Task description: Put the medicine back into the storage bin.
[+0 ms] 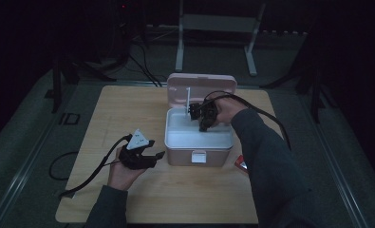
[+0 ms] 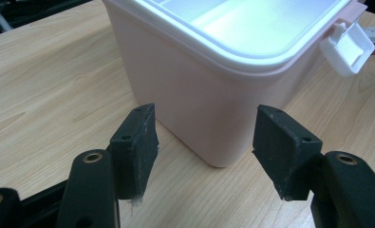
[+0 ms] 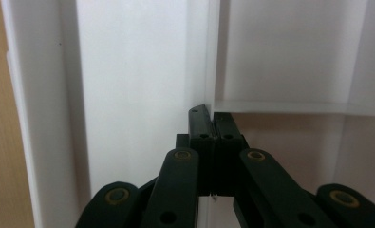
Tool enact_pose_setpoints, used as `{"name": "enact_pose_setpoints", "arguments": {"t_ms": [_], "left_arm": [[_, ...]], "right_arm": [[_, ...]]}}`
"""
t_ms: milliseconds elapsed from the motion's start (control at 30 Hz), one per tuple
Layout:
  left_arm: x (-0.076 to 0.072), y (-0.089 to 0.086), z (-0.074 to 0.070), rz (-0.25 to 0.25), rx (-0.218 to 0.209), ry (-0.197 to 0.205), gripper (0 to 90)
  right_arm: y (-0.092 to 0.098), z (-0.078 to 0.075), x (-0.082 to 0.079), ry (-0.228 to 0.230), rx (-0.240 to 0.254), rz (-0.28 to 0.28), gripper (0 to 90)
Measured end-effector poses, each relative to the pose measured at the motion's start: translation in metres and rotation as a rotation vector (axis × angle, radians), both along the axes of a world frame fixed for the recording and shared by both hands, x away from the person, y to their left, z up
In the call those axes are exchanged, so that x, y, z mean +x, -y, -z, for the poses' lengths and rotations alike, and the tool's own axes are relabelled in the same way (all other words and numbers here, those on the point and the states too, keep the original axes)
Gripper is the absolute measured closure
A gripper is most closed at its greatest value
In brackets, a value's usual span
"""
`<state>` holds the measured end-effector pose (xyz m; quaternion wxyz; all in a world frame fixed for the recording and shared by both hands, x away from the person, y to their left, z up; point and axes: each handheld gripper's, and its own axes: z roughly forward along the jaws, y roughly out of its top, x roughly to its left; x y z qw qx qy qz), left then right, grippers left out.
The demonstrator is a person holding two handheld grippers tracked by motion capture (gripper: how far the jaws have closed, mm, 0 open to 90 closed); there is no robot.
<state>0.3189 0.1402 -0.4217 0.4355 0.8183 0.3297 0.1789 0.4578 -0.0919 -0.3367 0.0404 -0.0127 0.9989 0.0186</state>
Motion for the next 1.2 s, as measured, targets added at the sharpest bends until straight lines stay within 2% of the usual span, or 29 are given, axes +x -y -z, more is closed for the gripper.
{"name": "enact_pose_setpoints", "arguments": {"t_ms": [67,200,233,367,600,767,833,1000,1200], "left_arm": [[0.0,0.0,0.0,0.0,-0.002,-0.002,40.4],[0.0,0.0,0.0,0.0,-0.003,0.001,40.3],[0.0,0.0,0.0,-0.001,0.0,0.001,40.3],[0.0,0.0,0.001,-0.001,-0.004,-0.002,40.4],[0.0,-0.001,0.001,-0.002,-0.003,0.0,40.4],[0.0,0.0,0.002,0.001,-0.001,-0.004,40.4],[0.0,0.0,0.002,0.002,0.001,-0.005,40.4],[-0.001,0.0,0.002,0.002,0.001,-0.005,40.3],[0.0,-0.001,0.002,-0.001,0.0,-0.006,40.4]], "right_arm": [[0.003,-0.007,0.0,0.002,0.028,0.011,89.6],[0.005,-0.012,-0.001,0.012,0.049,0.009,89.6],[0.008,-0.017,-0.002,0.014,0.074,0.015,89.6],[0.016,-0.022,-0.007,0.018,0.103,0.008,89.6],[0.046,-0.031,-0.013,0.021,0.164,0.03,89.6],[0.073,-0.035,-0.019,0.025,0.168,0.068,89.6],[0.084,-0.037,-0.021,0.044,0.166,0.078,89.6],[0.11,-0.035,-0.026,0.044,0.14,0.117,89.6],[0.148,-0.034,-0.033,0.049,0.13,0.169,89.6]]}}
